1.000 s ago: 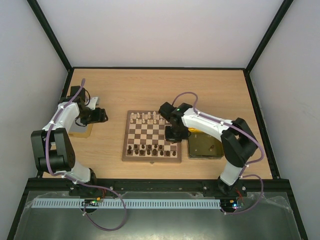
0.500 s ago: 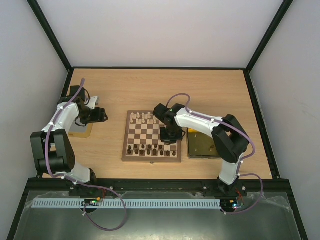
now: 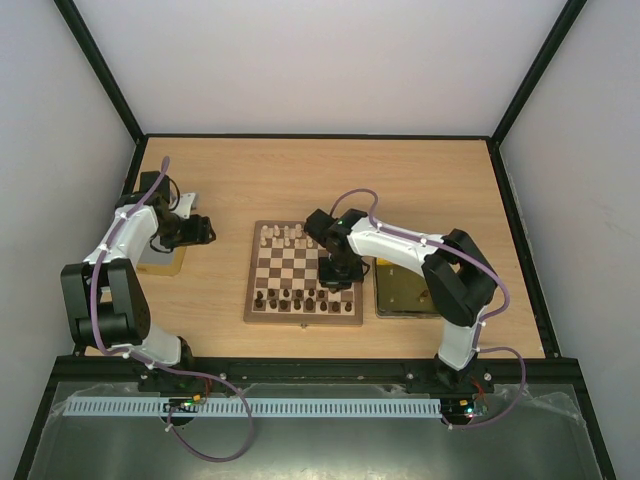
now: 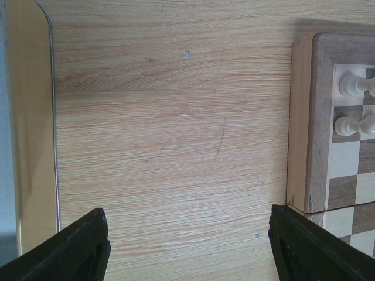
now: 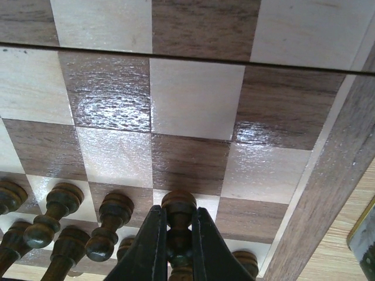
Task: Set up the chess pieces on the board
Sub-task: Place the chess piece on the chessboard.
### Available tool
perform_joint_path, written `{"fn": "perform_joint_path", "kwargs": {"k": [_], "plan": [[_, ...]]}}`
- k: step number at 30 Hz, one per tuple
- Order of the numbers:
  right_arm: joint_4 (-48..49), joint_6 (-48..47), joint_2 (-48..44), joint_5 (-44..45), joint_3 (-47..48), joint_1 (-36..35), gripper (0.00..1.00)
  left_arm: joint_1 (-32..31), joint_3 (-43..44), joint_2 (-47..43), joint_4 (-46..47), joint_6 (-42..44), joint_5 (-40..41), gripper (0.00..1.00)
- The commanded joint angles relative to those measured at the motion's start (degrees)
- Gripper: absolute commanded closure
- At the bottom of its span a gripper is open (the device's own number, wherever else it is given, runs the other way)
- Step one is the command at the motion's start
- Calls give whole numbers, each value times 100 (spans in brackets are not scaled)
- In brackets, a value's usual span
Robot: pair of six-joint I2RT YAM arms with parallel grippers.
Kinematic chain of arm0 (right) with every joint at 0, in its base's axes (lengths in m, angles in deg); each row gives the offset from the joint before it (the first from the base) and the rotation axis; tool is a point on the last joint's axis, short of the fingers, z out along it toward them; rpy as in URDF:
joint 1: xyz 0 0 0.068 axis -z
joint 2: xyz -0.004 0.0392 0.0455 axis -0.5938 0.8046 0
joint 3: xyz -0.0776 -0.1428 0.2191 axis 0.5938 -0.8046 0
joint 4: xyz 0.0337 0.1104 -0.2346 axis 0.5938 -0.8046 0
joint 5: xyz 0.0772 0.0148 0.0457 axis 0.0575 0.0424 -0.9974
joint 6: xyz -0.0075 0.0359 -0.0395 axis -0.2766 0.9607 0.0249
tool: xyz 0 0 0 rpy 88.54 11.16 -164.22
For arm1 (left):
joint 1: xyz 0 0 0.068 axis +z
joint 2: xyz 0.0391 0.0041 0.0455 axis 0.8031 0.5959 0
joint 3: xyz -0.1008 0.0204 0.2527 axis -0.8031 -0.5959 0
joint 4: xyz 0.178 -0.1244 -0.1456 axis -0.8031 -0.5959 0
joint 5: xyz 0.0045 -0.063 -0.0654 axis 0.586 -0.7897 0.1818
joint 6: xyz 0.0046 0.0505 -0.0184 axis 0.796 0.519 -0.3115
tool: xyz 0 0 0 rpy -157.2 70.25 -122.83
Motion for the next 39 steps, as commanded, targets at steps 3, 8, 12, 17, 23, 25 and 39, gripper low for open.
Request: {"fn": "perform_joint_path", "kwargs": {"k": [3, 8, 12, 17, 23, 25, 39], "plan": [[-163, -75, -41, 22, -52, -63, 98, -19, 61, -110, -41, 31, 0, 26], [-199, -67, -100, 95, -117, -67, 98, -19, 47, -126, -33, 33, -8, 26], [-191, -66, -152, 57, -195, -70, 98, -19, 49, -111, -33, 33, -11, 26], [-173, -90, -124, 29, -206, -73, 98, -19, 58, -93, -33, 31, -26, 26], [-177, -147, -71, -47, -150, -93, 98, -19, 61, -76, -33, 38, -33, 26], [-177, -152, -59, -47, -149, -112, 98, -21, 57, -67, -39, 39, -27, 26], [-190, -171, 11, 4, -137, -167, 94, -19, 78, -14, -41, 39, -51, 26]]}}
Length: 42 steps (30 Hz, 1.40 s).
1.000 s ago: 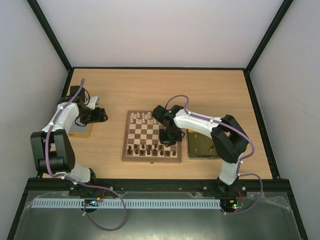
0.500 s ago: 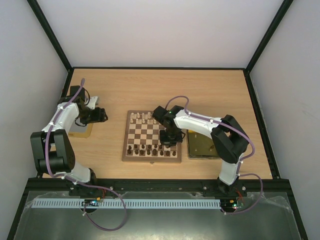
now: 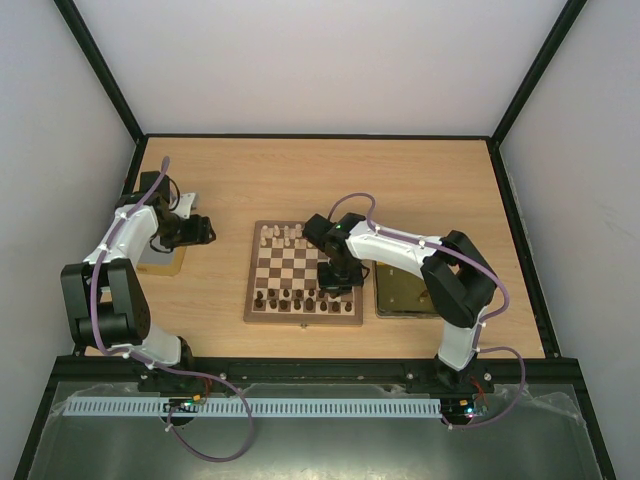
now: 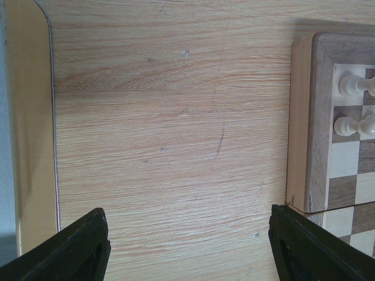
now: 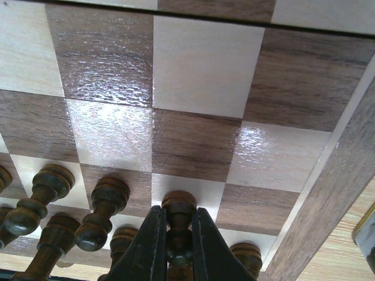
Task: Set up the chess pieces on the board
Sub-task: Place the chess piece on the chessboard.
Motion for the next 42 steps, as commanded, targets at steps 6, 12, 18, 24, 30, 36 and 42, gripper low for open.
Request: {"fn": "perform_joint_path", "kwargs": {"k": [6, 12, 18, 24, 30, 36, 42], "plan": [[-225, -46, 81, 154, 102, -34, 86, -19, 77, -5, -41, 41, -48, 26], [-197, -40, 98, 139, 135, -31, 80, -19, 74, 12, -42, 43, -57, 26], [-182, -49, 113, 104, 214, -38, 80, -19, 78, 4, -37, 39, -56, 26], [-233, -63, 166, 152, 340, -38, 80, -19, 64, -14, -37, 37, -48, 26], [-274, -115, 200, 205, 380, -38, 80, -19, 65, -32, -33, 37, -35, 26], [-280, -127, 232, 310, 373, -12, 80, -19, 61, -16, -29, 43, -40, 26], [-292, -147, 276, 363, 483, 81, 80, -19, 65, 25, -37, 39, -39, 26]]}}
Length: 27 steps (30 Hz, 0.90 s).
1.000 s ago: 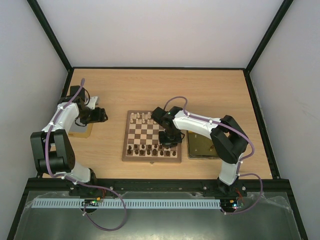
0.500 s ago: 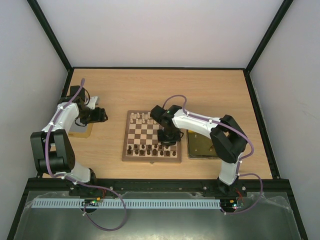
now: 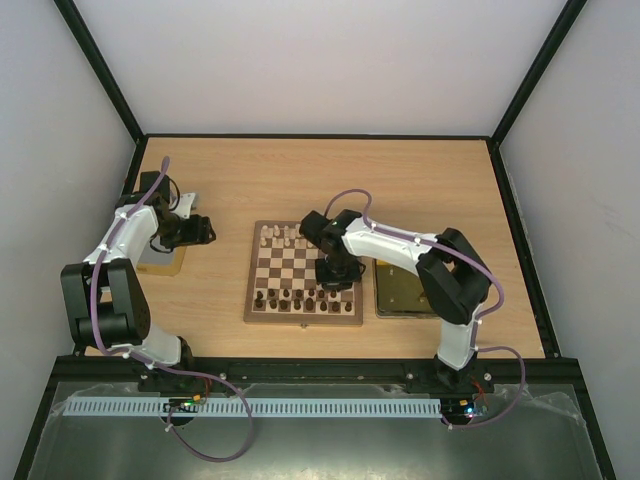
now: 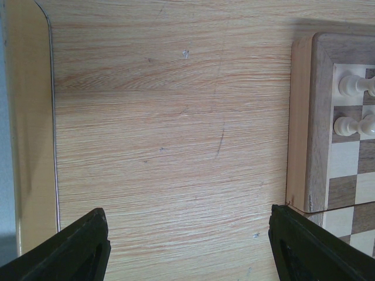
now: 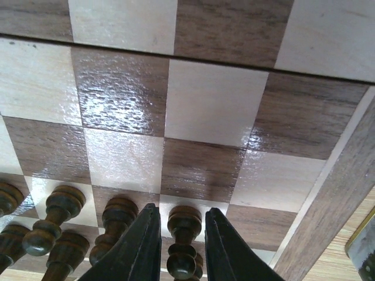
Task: Set up the chess pieces on the board
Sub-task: Place the chess piece on the chessboard, then pick up the chess piece from the storage box.
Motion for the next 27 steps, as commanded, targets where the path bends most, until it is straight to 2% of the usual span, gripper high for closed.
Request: {"fn": "perform_joint_path", "kwargs": {"k": [1, 11, 18, 27], "plan": [[-257, -58, 102, 206, 265, 89, 80, -21, 64, 28, -33, 41, -37, 26], [-346, -98, 5, 541, 314, 667, 80, -30, 77, 63, -41, 39, -29, 26], [-598, 29, -1067, 907, -290, 1589, 80, -28, 95, 103, -58, 45, -29, 26], [-813, -284, -2219, 795, -1420, 3118, 80, -41, 90, 150, -50, 47, -20, 26]]}}
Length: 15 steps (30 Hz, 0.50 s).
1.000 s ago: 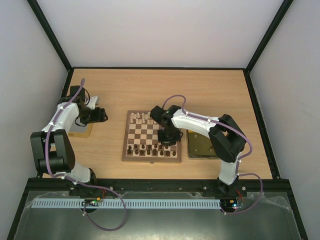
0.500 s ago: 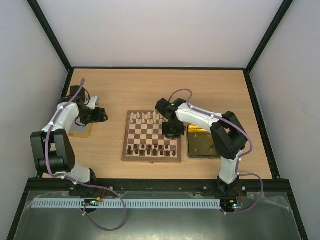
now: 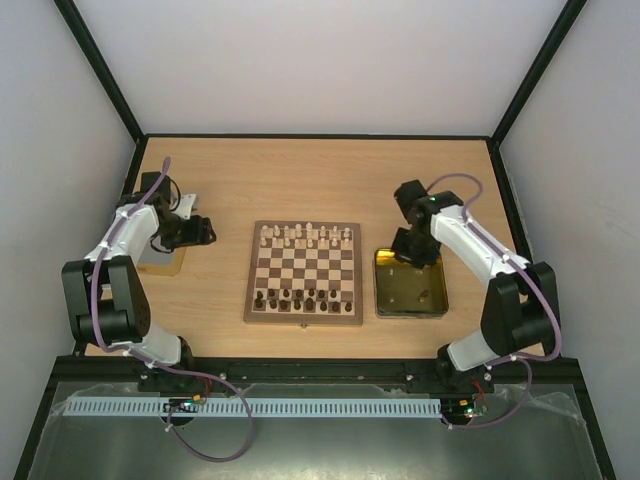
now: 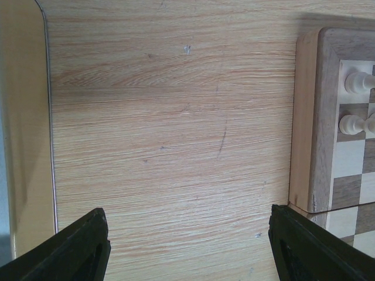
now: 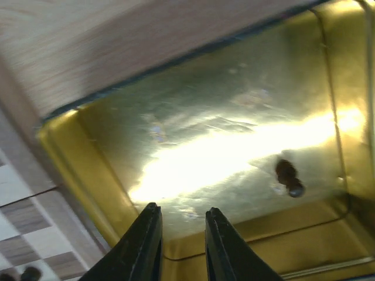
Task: Set up the chess pieces on the board
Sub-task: Pick up the chess piece from the storage box.
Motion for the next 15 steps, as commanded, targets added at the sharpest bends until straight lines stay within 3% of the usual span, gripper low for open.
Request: {"fn": "perform_joint_path", "kwargs": {"k": [1, 7, 15], "plan": [[-273, -198, -384, 21, -681, 521, 80, -47, 93, 78, -48, 37, -22, 26], [114, -190, -729, -419, -1479, 1180, 80, -112, 90, 82, -48, 27, 38, 26], [384, -186, -740, -492, -1713, 1413, 80, -131, 52, 16, -32, 9, 66, 26]]}}
